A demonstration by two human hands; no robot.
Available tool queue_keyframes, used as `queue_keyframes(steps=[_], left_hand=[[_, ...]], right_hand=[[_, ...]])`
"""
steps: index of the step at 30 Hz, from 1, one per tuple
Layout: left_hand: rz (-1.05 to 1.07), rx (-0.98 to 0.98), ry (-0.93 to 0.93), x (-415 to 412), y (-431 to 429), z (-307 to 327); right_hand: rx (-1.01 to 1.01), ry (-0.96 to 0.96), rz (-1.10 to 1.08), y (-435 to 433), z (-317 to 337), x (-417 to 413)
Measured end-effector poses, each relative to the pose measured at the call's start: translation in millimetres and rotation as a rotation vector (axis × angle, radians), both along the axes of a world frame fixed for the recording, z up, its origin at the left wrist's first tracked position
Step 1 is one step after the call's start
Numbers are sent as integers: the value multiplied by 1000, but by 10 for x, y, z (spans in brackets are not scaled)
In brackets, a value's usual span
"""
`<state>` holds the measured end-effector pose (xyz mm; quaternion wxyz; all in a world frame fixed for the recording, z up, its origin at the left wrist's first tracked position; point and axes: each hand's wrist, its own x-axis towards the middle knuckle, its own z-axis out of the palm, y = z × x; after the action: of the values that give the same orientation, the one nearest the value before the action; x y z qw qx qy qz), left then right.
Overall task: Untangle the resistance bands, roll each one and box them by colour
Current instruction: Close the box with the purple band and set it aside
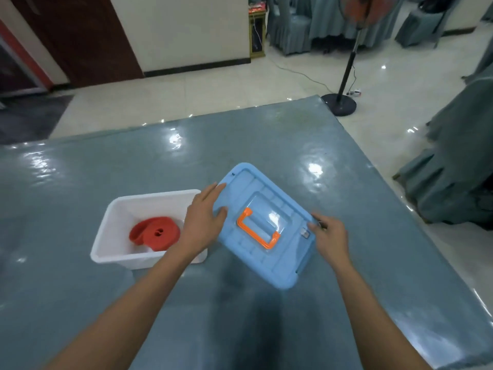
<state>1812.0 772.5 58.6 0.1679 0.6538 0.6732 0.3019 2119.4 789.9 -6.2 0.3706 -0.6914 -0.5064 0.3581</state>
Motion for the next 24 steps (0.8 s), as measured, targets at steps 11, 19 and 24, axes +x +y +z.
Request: queue_keyframes(steps=[11, 19, 24], left_hand=[[630, 148, -458, -1670, -614, -233], [552, -67, -137, -2310, -733, -525], [509, -44, -153, -2406, -795, -689]], right_hand=[[-90, 370, 69, 8, 301, -2062], [9, 89, 285, -298, 254, -2680], [124, -28, 260, -464, 91, -2744]])
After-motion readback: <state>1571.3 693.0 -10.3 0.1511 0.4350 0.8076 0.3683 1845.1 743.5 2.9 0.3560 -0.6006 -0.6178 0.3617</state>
